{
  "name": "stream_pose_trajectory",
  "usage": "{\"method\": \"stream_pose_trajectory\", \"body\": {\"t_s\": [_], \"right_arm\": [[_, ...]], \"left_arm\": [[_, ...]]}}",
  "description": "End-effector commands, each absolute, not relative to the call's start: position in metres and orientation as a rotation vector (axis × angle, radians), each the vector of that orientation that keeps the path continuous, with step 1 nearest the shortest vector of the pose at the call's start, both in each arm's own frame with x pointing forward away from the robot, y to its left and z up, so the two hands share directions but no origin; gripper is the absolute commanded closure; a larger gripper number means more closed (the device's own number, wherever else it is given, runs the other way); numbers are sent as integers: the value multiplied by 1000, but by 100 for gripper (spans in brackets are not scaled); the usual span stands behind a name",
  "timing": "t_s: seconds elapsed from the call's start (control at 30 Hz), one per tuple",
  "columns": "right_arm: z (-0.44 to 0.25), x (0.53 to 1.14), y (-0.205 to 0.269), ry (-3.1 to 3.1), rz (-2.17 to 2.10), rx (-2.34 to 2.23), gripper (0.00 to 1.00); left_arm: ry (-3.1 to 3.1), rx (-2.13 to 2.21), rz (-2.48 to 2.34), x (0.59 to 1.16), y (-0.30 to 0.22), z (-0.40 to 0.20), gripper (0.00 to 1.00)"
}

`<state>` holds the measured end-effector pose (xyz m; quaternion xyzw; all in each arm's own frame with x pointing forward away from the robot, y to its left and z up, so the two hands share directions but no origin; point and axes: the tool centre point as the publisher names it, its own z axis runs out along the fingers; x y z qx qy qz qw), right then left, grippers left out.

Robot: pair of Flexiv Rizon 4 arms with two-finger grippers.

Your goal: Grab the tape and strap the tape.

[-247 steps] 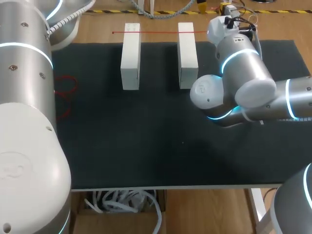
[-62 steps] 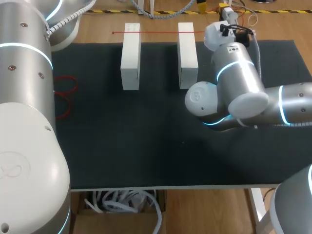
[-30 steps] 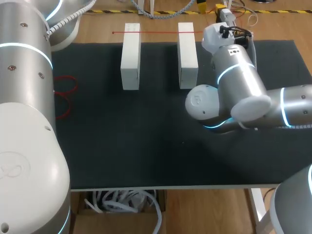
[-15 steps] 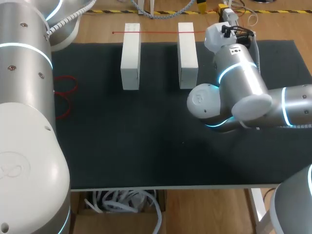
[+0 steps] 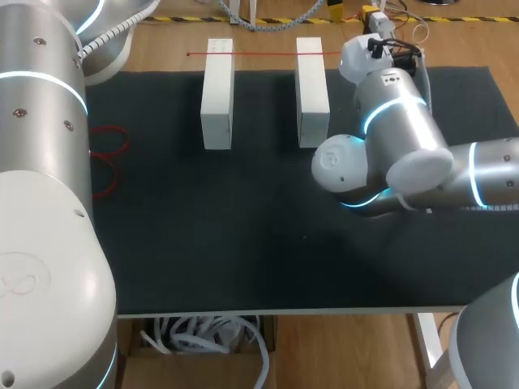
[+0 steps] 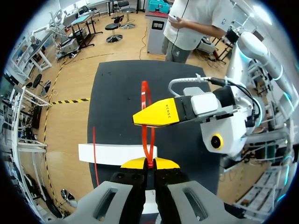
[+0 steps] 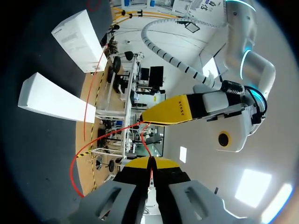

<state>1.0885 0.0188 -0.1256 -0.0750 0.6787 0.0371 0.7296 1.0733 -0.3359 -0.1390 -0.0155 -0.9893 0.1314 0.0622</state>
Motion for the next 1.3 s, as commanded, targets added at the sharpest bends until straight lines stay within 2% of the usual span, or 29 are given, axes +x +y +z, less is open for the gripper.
{"method": "stream_pose_trajectory", "body": {"t_s": [0.03, 1.3], "right_arm": [[-122, 1089, 15, 1508, 87, -171, 100], [-120, 1093, 2, 1507, 114, -137, 100]], "left_arm": [[-2987, -45, 387, 1074, -337, -137, 100], [-2987, -45, 387, 1074, -337, -137, 100]]}}
